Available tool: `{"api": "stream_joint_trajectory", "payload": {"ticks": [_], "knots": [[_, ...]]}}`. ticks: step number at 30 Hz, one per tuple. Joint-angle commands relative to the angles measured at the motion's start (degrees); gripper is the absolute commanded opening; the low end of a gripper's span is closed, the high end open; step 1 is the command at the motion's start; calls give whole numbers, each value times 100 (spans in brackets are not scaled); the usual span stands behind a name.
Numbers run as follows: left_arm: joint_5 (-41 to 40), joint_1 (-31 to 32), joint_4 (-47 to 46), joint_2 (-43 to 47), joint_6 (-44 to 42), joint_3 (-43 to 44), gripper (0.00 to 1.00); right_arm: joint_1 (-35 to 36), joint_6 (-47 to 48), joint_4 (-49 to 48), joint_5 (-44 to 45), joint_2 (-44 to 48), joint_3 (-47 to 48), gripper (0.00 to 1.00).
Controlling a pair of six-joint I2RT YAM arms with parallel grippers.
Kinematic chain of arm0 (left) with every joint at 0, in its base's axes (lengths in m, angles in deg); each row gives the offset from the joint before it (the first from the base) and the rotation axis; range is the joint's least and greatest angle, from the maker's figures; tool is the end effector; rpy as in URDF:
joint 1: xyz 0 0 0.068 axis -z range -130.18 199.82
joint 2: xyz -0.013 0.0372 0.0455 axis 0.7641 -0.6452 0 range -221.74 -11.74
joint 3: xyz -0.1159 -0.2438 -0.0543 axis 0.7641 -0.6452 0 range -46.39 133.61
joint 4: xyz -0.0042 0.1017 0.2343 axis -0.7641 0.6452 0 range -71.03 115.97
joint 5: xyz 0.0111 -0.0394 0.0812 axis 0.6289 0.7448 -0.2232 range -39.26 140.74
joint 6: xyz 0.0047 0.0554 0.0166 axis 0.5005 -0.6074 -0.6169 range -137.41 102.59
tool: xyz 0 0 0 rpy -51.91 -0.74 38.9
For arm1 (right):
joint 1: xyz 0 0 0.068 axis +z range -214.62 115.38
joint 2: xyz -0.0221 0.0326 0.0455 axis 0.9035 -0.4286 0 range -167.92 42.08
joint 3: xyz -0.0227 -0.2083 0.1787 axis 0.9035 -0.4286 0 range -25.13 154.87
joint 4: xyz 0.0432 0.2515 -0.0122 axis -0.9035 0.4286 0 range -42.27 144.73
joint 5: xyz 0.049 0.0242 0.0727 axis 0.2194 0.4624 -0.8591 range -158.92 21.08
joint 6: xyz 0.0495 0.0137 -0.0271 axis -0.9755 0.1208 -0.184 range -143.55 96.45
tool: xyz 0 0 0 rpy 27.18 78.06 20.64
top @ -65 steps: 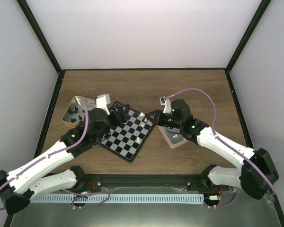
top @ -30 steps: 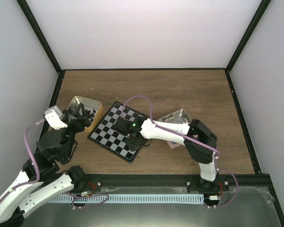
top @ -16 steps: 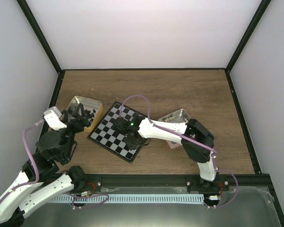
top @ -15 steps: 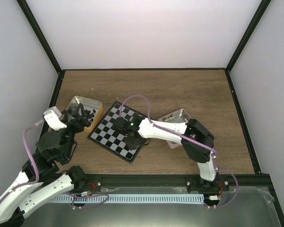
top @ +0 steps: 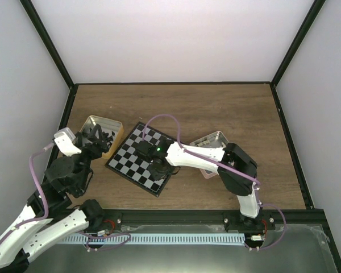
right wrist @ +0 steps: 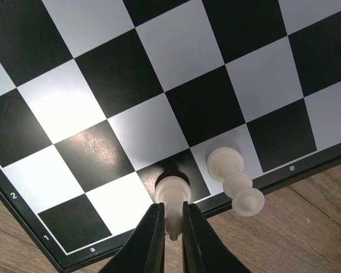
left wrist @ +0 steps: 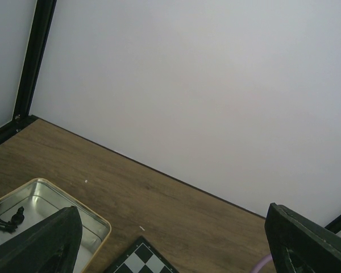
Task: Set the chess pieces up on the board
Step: Place the chess piece on the chessboard.
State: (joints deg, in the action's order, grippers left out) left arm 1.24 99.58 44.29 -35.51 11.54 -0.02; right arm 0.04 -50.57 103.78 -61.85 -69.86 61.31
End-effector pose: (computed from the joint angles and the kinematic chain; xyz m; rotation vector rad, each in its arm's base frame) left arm 0.0721 -0.0361 0.3632 -0.3721 1.5703 -0.3668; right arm 0.1663 0.3393 0.1982 -0.9391 2.7970 0.0295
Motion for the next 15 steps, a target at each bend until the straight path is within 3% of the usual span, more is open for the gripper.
{"api": "stream_joint_trajectory", "payload": {"ticks": [1,7,12,15], "knots": [[-76,-15,23,-40,23,-32,90,12,-22,-161,9,79,51,7],[-65,-12,33,-66,14,-25,90,15,-46,-198,20,73,45,9],[-79,-15,34,-66,22,-35,90,10,-116,-84,184,378,174,28],[-77,-17,26,-88,23,-30,90,3,-147,-58,288,649,305,32]]}}
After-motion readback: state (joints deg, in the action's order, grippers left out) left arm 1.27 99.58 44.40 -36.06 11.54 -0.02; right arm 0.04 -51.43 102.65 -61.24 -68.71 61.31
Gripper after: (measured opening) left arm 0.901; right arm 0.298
